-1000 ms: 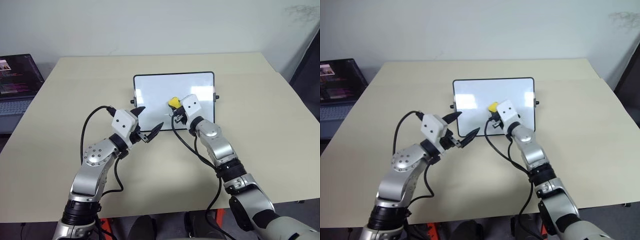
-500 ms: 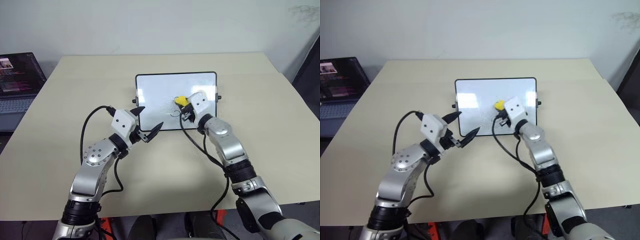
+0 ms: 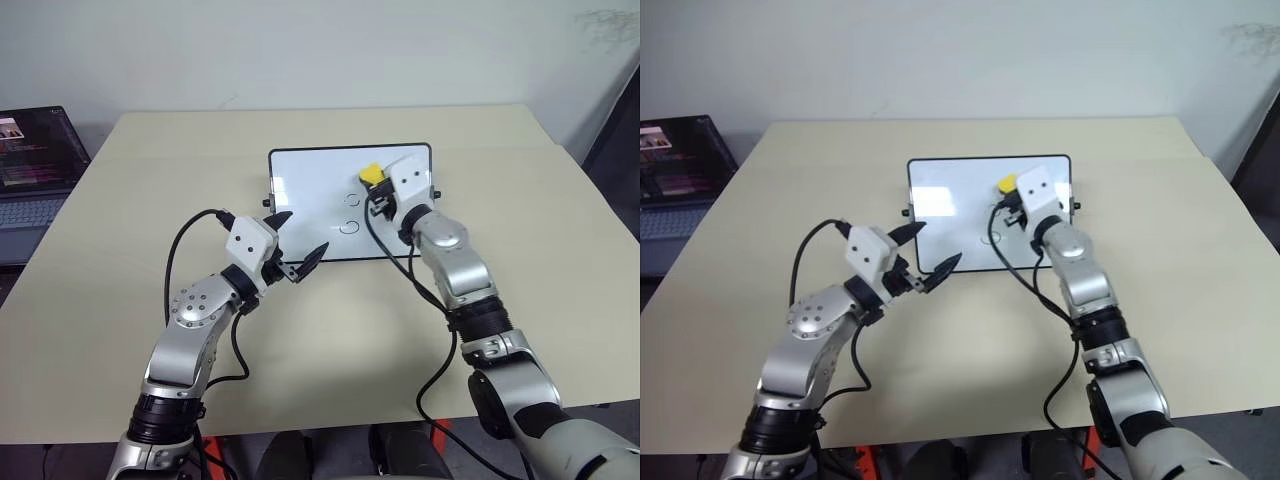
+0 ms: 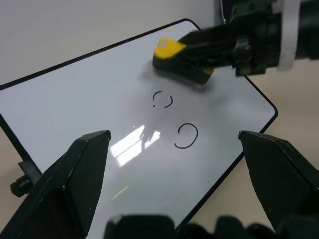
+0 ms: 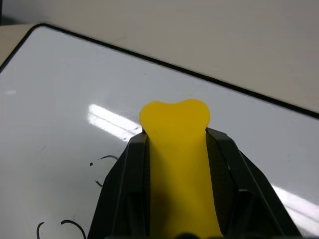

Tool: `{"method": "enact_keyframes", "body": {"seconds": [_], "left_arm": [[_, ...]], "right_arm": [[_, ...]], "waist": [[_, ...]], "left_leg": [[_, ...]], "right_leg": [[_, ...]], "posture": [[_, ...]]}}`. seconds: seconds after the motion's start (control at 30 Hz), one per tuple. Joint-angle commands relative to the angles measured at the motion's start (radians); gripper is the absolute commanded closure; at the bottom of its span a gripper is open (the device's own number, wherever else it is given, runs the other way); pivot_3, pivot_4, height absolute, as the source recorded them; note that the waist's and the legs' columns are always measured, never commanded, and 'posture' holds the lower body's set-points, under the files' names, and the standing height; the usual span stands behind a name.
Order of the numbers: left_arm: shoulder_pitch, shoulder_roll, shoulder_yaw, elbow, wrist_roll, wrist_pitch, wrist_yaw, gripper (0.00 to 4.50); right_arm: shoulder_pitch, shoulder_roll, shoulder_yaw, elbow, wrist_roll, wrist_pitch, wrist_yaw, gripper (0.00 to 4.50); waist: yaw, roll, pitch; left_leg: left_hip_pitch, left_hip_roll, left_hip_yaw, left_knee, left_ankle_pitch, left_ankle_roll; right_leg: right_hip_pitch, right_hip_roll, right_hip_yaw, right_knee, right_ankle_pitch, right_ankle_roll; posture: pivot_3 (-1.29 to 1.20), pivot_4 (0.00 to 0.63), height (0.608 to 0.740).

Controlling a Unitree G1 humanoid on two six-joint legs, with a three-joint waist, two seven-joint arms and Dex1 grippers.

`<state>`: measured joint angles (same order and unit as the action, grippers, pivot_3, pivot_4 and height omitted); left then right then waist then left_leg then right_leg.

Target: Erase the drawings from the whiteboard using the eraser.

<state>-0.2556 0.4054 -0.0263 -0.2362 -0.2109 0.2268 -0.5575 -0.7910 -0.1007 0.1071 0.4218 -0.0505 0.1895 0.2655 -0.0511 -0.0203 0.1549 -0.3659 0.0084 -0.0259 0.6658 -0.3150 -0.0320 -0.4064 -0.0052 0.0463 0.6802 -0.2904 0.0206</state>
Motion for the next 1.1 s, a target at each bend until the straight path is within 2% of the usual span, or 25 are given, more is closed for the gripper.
{"method": "enact_keyframes", "body": {"seconds": [0.03, 0.3, 0.83, 1.1], "left_arm": [[-0.014, 0.005, 0.008, -0.029, 0.003, -0.015, 0.001, 0.00], [0.008, 0.008, 0.013, -0.060, 0.003, -0.004, 0.015, 0.00], [0.028, 0.017, 0.013, -0.079, 0.000, -0.002, 0.024, 0.00], [0.023, 0.016, 0.007, -0.071, 0.003, -0.004, 0.023, 0.00]], "right_arm": [[-0.045, 0.015, 0.010, 0.069, -0.013, -0.089, -0.012, 3.26], [-0.056, 0.030, 0.021, 0.218, -0.033, -0.194, -0.013, 3.26], [0.096, 0.064, 0.082, 0.032, -0.036, -0.101, 0.067, 3.26], [0.136, 0.037, 0.081, -0.056, -0.030, -0.058, 0.093, 3.26]], "waist": [[0.000, 0.000, 0.000], [-0.005, 0.000, 0.000], [-0.005, 0.000, 0.000], [-0.002, 0.000, 0.000]], "left_leg": [[0.000, 0.000, 0.000, 0.000, 0.000, 0.000], [0.001, 0.000, 0.000, 0.001, 0.000, 0.000], [0.001, 0.000, 0.000, 0.001, 0.000, 0.000], [0.001, 0.000, 0.000, 0.001, 0.000, 0.000]], "right_leg": [[0.000, 0.000, 0.000, 0.000, 0.000, 0.000], [0.000, 0.000, 0.000, 0.001, 0.000, 0.000], [0.000, 0.000, 0.000, 0.001, 0.000, 0.000], [0.000, 0.000, 0.000, 0.001, 0.000, 0.000]], "posture": [[0.00, 0.150, 0.740], [0.00, 0.150, 0.740], [0.00, 0.150, 0.740], [0.00, 0.150, 0.740]]}}
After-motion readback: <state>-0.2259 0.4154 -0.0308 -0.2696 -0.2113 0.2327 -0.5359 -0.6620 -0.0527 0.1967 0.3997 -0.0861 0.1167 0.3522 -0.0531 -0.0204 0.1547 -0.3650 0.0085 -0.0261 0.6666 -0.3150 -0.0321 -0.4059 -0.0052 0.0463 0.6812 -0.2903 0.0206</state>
